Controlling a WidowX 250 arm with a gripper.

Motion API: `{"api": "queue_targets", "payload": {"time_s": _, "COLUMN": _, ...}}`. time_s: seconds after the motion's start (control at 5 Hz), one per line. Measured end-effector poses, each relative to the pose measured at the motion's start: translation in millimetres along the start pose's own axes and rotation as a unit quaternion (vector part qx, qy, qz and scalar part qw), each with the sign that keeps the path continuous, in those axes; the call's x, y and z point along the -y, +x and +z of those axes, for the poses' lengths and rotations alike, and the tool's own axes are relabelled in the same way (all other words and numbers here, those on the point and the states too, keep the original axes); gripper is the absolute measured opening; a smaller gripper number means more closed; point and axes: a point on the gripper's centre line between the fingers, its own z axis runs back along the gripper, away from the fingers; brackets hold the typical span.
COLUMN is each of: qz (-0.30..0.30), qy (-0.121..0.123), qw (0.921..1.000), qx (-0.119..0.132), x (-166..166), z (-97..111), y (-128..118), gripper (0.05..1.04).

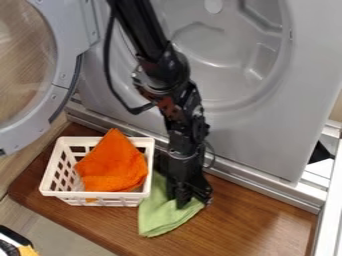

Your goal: Put the green towel into the washing machine

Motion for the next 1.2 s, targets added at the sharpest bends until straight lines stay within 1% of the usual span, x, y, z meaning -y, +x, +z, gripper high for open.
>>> {"api": "queue_targets", "payload": {"time_s": 0.2, "qz": 0.015, "qy": -0.006, "qw": 0.9990, "qx": 0.041, "x": -4, "z": 21, "y": -4, "gripper": 0.093}}
{"api": "queue_targets", "payload": {"time_s": 0.6, "qz": 0.023, "qy": -0.009, "qw": 0.9970, "qx": 0.073, "x": -2, "z": 55, "y": -17, "gripper": 0.091}}
{"api": "queue_targets", "payload": {"time_s": 1.0, "qz": 0.028, "qy": -0.032, "qw": 0.9915, "qx": 0.122, "x": 4, "z": 81, "y": -7, "gripper": 0.091}}
{"api": "queue_targets", "payload": {"time_s": 1.2, "qz": 0.029, "qy": -0.039, "qw": 0.9877, "qx": 0.149, "x": 6, "z": 98, "y": 4, "gripper": 0.091}}
